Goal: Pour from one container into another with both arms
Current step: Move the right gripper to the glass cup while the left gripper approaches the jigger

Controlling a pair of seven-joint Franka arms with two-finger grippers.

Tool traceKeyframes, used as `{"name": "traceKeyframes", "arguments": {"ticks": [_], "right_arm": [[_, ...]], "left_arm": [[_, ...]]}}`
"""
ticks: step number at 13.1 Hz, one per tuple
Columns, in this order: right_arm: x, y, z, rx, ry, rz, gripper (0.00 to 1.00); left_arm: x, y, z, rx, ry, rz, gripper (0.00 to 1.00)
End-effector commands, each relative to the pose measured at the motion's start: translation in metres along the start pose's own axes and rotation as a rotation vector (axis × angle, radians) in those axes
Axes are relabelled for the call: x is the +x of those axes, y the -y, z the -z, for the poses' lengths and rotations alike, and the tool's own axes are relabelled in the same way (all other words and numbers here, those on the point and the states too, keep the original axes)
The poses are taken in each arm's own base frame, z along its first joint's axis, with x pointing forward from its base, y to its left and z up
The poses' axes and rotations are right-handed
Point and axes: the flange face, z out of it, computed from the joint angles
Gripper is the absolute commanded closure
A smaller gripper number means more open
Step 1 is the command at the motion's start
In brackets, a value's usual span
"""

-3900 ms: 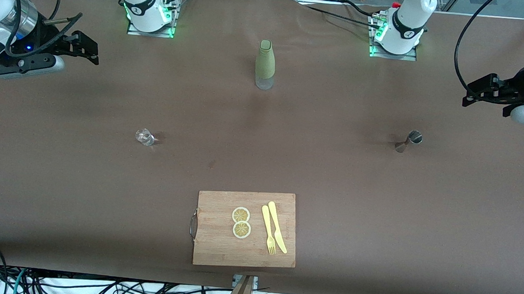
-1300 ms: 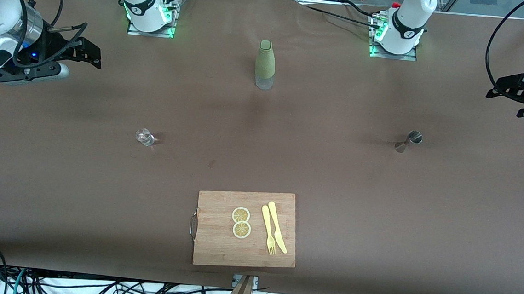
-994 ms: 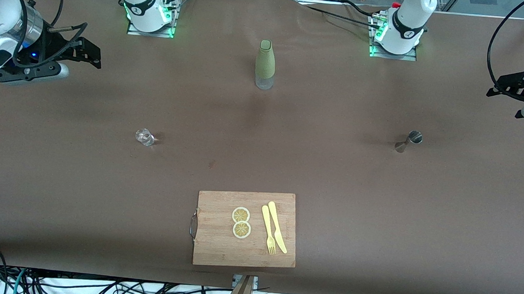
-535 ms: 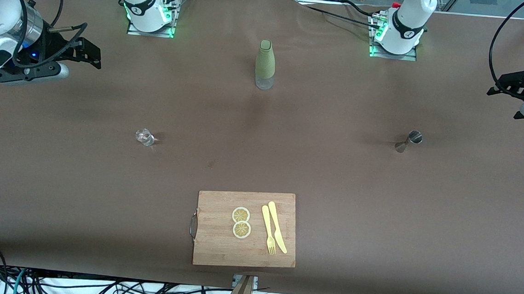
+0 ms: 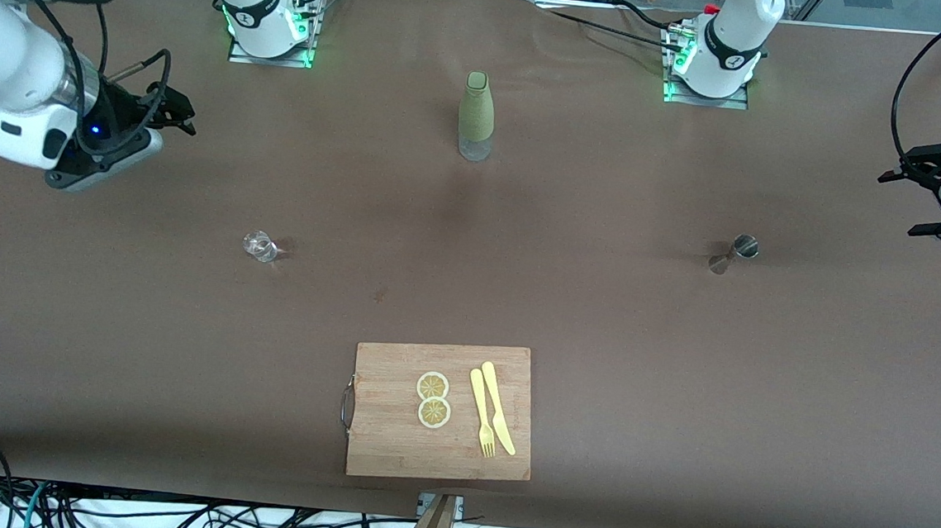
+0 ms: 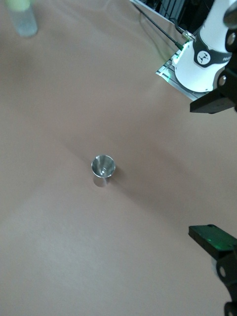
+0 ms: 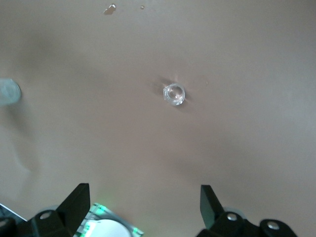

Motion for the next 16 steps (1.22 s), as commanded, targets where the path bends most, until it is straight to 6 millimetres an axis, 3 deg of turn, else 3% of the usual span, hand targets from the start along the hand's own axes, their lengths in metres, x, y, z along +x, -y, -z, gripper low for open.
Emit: {"name": "traceKeyframes", "arguments": {"ticks": [1, 5, 7, 9, 11, 13, 16], "right_arm": [[0.003, -0.028, -0.014, 0.058, -0.042, 0.195, 0.01], [0.002, -0.059, -0.037, 0.2, -0.16, 0.436, 0.01], [-0.003, -0.086, -0.061, 0.258, -0.219, 0.585, 0.01], [-0.014, -0.133, -0.105, 0.303, -0.299, 0.678, 0.01], [-0.023, -0.176, -0.164, 0.371, -0.403, 0.787, 0.01], [-0.028, -0.202, -0.216, 0.408, -0.538, 0.892, 0.01], [-0.037, -0.225, -0.28, 0.425, -0.698, 0.997, 0.01]], "left_arm": [[-0.032, 0.013, -0.013, -0.033, -0.089, -0.132, 0.0], [-0.066, 0.037, -0.057, -0.114, -0.231, -0.293, 0.0], [-0.076, 0.05, -0.078, -0.137, -0.305, -0.364, 0.0], [-0.089, 0.063, -0.104, -0.154, -0.398, -0.438, 0.0], [-0.108, 0.078, -0.135, -0.165, -0.493, -0.488, 0.0], [-0.115, 0.091, -0.16, -0.166, -0.547, -0.54, 0.0], [-0.132, 0.112, -0.201, -0.155, -0.64, -0.588, 0.0]]}}
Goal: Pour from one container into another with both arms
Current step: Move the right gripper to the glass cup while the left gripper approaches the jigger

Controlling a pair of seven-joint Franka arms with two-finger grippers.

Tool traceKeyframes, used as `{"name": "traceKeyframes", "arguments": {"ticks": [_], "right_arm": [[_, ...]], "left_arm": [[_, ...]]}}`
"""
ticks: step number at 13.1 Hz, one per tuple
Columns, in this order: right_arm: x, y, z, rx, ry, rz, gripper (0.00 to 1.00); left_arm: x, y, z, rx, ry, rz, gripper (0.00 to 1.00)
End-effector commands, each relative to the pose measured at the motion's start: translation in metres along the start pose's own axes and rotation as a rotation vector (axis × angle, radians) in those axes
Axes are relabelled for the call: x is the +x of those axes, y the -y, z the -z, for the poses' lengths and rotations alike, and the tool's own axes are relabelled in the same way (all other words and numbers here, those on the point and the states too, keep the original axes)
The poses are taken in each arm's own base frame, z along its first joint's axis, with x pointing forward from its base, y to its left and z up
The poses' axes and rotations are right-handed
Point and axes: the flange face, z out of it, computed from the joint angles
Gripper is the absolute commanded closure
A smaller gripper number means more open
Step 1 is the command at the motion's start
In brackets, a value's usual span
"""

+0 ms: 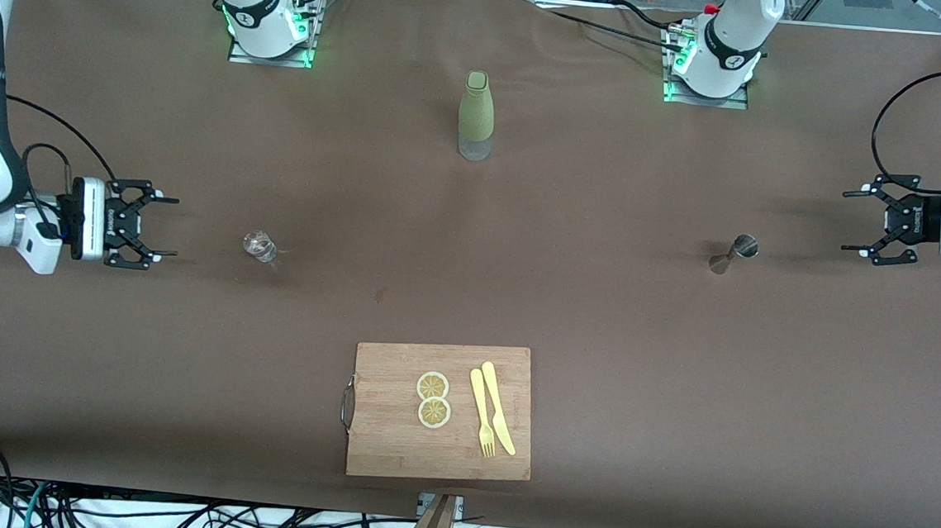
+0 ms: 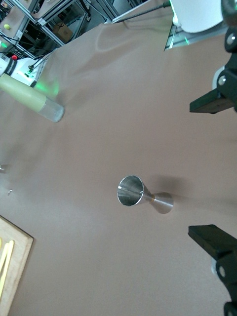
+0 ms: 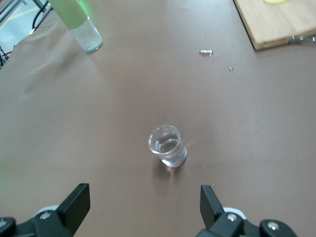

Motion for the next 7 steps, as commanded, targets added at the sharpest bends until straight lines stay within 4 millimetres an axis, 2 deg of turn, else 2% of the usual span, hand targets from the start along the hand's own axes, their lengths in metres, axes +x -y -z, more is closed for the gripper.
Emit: {"name": "traceKeyframes", "arguments": {"ticks": [1, 2, 4, 5, 7], "right_arm": [[-0.043, -0.006, -0.026, -0.004, -0.116, 0.09, 0.01], [-0.057, -0.006, -0.04, -0.003, -0.164, 0.121, 0.01], [-0.07, -0.006, -0.064, 0.001, -0.233, 0.177, 0.01], [-0.074, -0.004, -0.075, -0.006, -0.264, 0.185, 0.01], [-0.088, 0.012, -0.113, -0.013, -0.375, 0.152, 0.01]], "left_arm": [[-0.043, 0.012, -0.023, 0.03, -0.089, -0.1, 0.0], [-0.061, 0.017, -0.038, 0.043, -0.132, -0.128, 0.0], [-0.088, 0.021, -0.059, 0.057, -0.186, -0.168, 0.0], [-0.098, 0.023, -0.067, 0.067, -0.209, -0.197, 0.0], [-0.113, 0.027, -0.09, 0.088, -0.272, -0.268, 0.0]]}}
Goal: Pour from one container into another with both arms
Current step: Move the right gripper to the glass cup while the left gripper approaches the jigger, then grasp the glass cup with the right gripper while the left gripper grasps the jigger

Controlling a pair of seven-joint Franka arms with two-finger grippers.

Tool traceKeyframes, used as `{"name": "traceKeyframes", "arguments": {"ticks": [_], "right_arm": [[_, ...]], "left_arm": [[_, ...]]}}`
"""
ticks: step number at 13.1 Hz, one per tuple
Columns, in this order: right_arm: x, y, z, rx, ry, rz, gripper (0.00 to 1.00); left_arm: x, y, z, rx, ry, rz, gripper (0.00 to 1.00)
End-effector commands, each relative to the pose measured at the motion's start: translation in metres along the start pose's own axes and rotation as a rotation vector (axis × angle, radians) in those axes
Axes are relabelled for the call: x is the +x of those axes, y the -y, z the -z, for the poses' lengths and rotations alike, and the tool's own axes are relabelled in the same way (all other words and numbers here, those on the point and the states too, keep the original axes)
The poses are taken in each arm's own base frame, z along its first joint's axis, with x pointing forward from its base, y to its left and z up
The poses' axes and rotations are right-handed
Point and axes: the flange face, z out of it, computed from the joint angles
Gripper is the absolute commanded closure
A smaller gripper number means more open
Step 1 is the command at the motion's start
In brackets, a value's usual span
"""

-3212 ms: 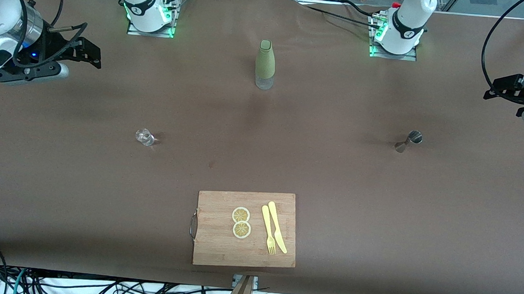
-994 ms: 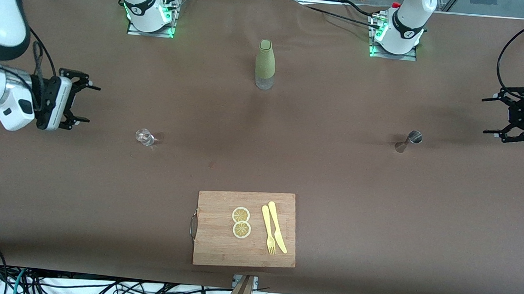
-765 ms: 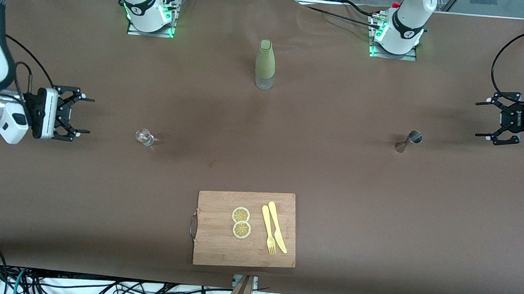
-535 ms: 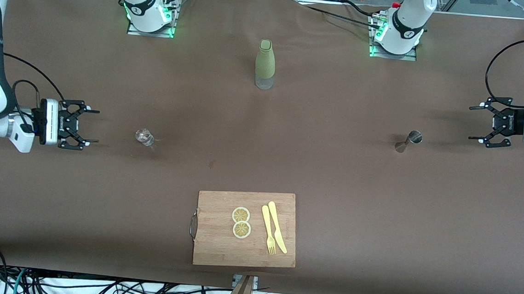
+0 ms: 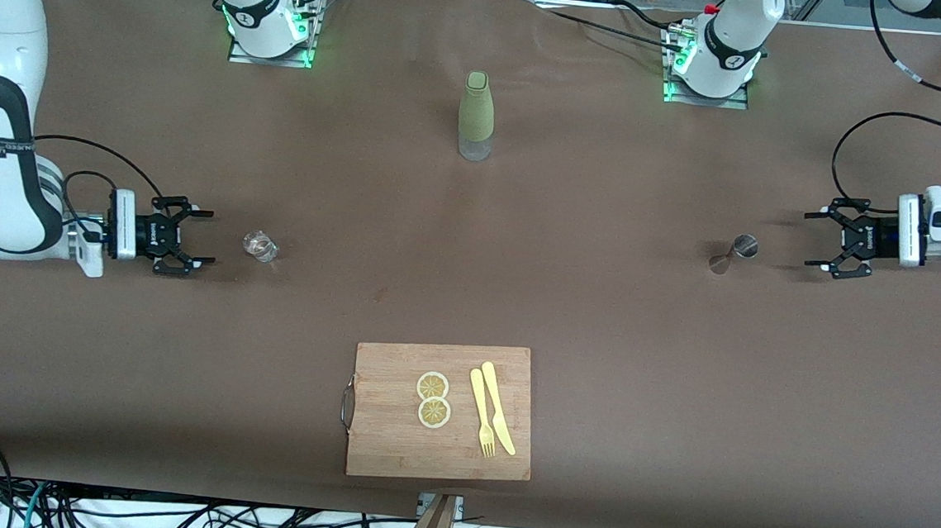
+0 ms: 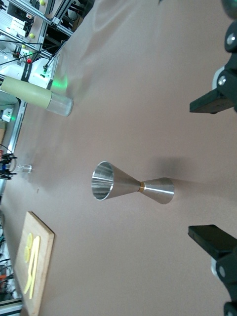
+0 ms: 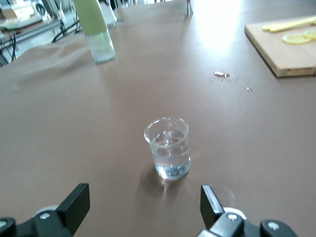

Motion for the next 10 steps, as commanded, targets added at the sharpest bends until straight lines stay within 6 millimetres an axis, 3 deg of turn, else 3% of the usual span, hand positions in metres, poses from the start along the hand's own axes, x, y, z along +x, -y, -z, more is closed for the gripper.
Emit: {"name": "traceKeyframes", "arguments": {"ticks": [1, 7, 10], "right_arm": [[-0.014, 0.019, -0.029, -0.037, -0.124, 0.021, 0.01], [-0.021, 0.013, -0.057, -0.06, -0.179, 0.049, 0.01], [-0.019, 0.006, -0.053, -0.075, -0.168, 0.069, 0.01]], "left_arm": [[-0.025, 0.002, -0.022, 0.027, -0.082, -0.134, 0.0], [-0.069, 0.004, -0.089, 0.06, -0.249, -0.191, 0.0], [-0.061, 0.009, -0.092, 0.056, -0.288, -0.211, 0.0]]}}
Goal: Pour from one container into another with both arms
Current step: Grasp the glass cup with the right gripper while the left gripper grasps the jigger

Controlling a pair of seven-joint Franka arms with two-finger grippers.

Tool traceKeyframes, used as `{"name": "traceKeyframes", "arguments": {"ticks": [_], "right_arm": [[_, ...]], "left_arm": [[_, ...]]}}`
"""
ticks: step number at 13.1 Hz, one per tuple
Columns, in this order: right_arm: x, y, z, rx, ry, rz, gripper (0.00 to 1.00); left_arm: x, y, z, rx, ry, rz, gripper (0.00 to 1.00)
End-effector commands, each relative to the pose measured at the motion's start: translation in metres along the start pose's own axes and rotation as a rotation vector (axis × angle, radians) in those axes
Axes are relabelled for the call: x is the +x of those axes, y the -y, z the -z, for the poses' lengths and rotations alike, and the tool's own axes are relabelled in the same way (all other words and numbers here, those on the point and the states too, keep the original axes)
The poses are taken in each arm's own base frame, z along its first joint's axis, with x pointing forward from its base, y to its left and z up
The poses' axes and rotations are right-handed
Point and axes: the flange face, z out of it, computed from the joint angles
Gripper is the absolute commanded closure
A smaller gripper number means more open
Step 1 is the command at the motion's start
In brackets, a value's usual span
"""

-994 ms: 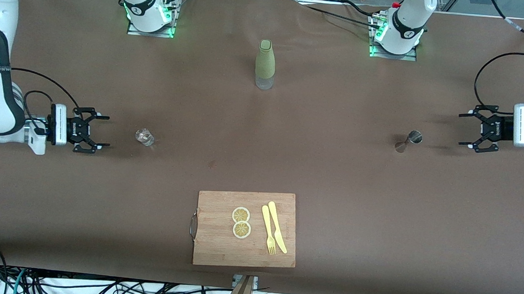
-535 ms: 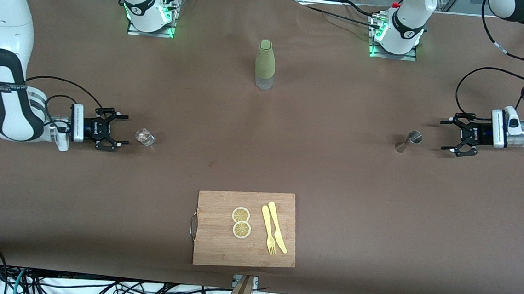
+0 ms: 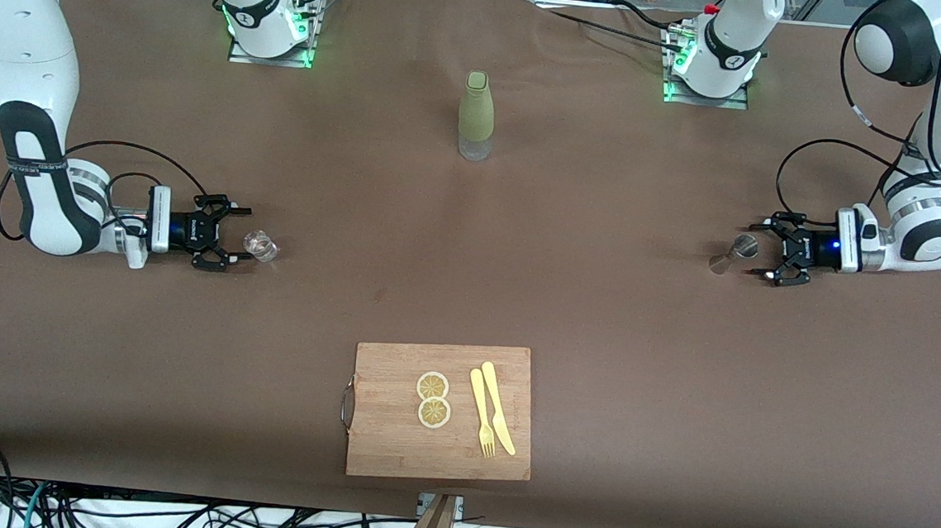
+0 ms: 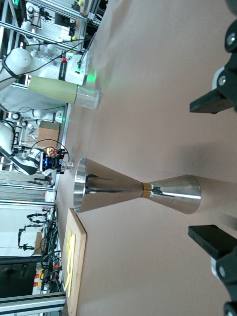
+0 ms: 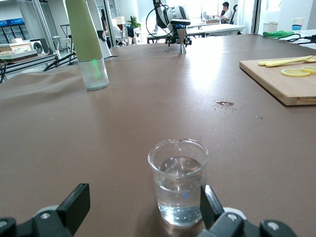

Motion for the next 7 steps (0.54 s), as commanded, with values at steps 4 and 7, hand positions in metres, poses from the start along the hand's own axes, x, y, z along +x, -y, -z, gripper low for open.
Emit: {"name": "traceKeyframes", "arguments": {"ticks": [4, 7], "right_arm": [[-0.003, -0.013, -0.019, -0.043, -0.032, 0.039, 0.01], [-0.004, -0.018, -0.037, -0.055, -0.051, 0.037, 0.01]], "left_arm": [[0.01, 0.018, -0.018, 0.044, -0.082, -0.207, 0.0], [0.013, 0.023, -0.031, 0.034, -0.102, -0.215, 0.0]]}}
